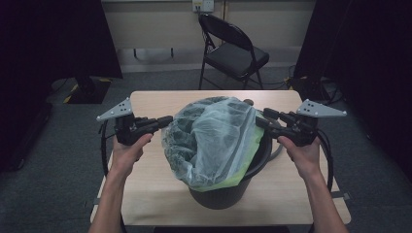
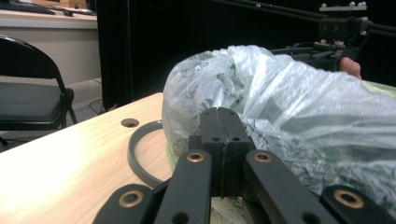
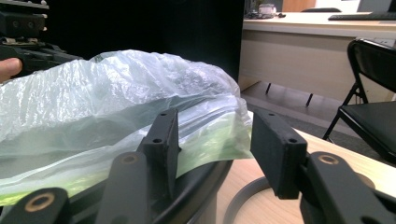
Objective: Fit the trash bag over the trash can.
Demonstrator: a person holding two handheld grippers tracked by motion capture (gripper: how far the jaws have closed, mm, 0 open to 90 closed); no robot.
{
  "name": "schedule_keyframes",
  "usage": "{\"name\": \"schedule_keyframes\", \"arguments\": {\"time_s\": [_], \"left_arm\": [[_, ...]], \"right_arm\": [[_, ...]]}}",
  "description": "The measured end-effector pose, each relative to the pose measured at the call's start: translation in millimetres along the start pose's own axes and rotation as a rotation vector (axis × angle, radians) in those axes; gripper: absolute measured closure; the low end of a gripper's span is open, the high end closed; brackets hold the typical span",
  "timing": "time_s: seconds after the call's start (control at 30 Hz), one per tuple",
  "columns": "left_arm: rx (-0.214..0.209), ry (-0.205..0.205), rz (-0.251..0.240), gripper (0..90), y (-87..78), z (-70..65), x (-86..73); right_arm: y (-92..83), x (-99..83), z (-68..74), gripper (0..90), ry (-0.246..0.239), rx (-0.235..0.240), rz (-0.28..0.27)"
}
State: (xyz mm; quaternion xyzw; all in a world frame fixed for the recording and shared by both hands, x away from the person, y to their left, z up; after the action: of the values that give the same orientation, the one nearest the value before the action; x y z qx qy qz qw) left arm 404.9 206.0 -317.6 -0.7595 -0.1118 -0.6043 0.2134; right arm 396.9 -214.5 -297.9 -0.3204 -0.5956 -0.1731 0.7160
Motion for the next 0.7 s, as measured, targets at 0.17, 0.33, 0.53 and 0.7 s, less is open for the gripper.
{"name": "schedule_keyframes", "arguments": {"time_s": [0.17,0.33,0.53,0.7], "left_arm": [[-0.024,-0.018,-0.005,90.0,-5.4,-0.6,-7.7],[0.023,-0.005,-0.035,73.6,-10.1,2.1,-2.0],[0.015,-0.021,-0.088,58.8,-3.9,9.8,13.1],[-0.015,-0.019,-0.085,55.1,16.4,11.1,22.7]], "right_arm": [[1.4,2.9,-2.4,68.1,0.007,0.024,0.001],[4.5,6.3,-6.1,76.1,0.006,0.018,0.001],[3.8,11.3,-10.3,88.3,0.010,0.009,-0.014],[-3.1,7.8,-11.5,90.0,0.008,-0.015,-0.012]]}}
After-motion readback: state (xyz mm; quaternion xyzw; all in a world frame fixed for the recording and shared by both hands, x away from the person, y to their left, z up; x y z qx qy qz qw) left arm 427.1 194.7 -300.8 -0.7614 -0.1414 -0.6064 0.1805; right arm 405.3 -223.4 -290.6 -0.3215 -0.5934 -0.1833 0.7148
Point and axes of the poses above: each handheld gripper's, and its own axes: y roughly forward along the jaws, x roughly out of its top, z roughly to its left, the point moved 2 cm from there along y, roughly forward along the jaws, and after that the axes turned 2 degrees about z, right-handed, at the moved point
